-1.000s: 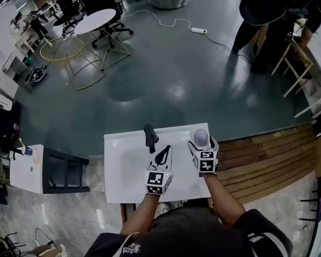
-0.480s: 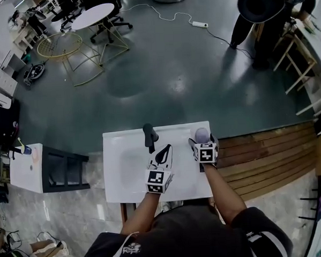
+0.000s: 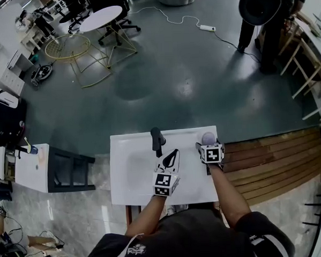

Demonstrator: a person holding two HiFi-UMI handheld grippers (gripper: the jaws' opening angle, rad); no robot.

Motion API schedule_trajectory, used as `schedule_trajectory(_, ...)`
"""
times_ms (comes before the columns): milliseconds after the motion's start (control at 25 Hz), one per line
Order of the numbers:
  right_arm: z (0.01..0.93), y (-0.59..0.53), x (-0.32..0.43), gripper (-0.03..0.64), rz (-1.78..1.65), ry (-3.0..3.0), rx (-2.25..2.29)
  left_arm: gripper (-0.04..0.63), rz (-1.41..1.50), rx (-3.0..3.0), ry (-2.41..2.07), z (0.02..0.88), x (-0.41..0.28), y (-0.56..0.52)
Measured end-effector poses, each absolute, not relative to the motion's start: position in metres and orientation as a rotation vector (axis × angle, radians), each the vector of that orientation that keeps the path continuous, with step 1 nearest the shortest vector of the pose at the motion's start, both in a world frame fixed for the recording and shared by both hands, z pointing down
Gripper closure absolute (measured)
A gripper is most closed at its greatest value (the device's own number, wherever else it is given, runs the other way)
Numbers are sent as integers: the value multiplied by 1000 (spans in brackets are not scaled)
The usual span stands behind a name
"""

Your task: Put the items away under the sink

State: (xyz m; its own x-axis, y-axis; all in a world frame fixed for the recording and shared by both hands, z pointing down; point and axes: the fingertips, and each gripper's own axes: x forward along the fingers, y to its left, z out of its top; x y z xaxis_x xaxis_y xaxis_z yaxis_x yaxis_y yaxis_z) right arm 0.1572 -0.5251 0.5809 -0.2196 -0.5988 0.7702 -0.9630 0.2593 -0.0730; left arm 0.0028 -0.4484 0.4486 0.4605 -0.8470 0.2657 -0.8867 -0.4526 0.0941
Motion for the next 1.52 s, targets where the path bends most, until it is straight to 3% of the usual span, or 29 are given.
schedule_trajectory(600, 543, -496, 143, 149, 694, -1998, 1380, 588, 269, 2518, -1471, 441, -6, -422)
schedule_trajectory(1520, 468, -298, 73, 149, 584, -2144, 1428, 588, 156, 2531, -1470, 410, -82, -274)
